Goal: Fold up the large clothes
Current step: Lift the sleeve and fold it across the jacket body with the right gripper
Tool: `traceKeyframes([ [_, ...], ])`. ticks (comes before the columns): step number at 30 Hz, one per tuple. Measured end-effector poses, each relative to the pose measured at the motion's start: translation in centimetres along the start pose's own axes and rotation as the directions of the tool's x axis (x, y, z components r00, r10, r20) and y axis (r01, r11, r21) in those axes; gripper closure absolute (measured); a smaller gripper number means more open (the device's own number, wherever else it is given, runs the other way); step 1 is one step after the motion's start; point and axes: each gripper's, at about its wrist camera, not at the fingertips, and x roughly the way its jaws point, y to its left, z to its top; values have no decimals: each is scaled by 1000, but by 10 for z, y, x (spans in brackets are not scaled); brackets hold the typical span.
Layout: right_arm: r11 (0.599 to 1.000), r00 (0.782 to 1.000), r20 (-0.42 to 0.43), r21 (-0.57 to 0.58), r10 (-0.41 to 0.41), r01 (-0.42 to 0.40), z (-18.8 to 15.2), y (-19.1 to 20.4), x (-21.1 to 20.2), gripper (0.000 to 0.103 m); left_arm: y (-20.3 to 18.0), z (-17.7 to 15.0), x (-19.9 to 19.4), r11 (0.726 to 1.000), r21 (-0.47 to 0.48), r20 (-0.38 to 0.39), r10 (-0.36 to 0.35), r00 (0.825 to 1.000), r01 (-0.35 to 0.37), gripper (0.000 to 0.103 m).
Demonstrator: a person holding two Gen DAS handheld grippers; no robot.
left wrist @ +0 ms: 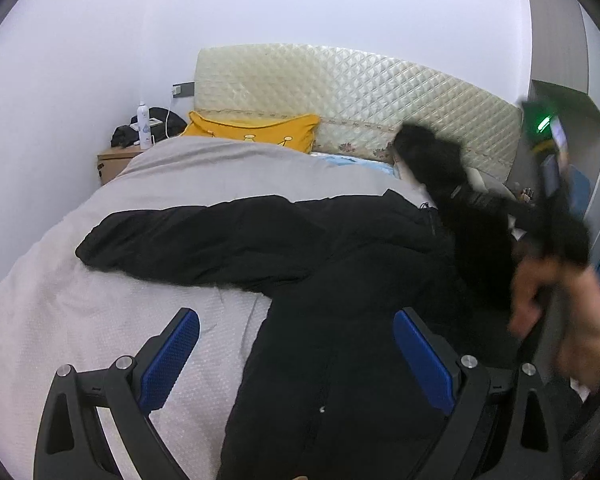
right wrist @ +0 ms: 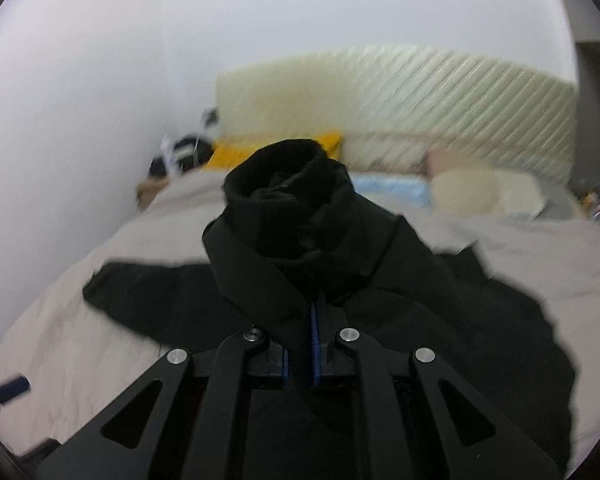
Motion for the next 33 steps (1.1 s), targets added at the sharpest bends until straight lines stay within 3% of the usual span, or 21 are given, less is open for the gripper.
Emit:
traceKeyframes([
  [7, 1000, 992, -128, -3, -15, 14, -46, 14, 64, 90, 11, -3, 14, 999, -32, -29, -8, 1000, 7, 4],
  [14, 998, 982, -184, -59, -43, 33, -60, 21, 75, 83, 9, -7, 23, 999, -32, -47, -11, 999, 10, 4],
  [16, 996, 980, -192, -83, -43, 28, -60, 25, 73, 77, 7, -7, 24, 1000, -28, -51, -9, 999, 7, 4],
  [20, 997, 986, -164, -82, -20, 6, -50, 26, 55, 65, 4, -7, 19, 1000, -24, -42, -11, 999, 10, 4],
  [23, 998, 996, -78, 42, 43, -40, -36, 8, 29, 55, 3, -7, 11, 999, -27, -27, -18, 999, 17, 4],
  [25, 995, 996, -51, 70, 78, -74, -29, 0, 13, 29, 1, -6, 8, 999, -29, -19, -18, 1000, 18, 4],
  [29, 993, 996, -17, 80, 90, -89, -20, -9, -18, 26, -2, -5, 7, 999, -26, -18, -24, 1000, 24, 4],
  [33, 997, 999, 3, 51, 51, -51, -17, -18, -46, 26, -12, -6, 5, 1000, -6, -18, -23, 1000, 23, 4],
])
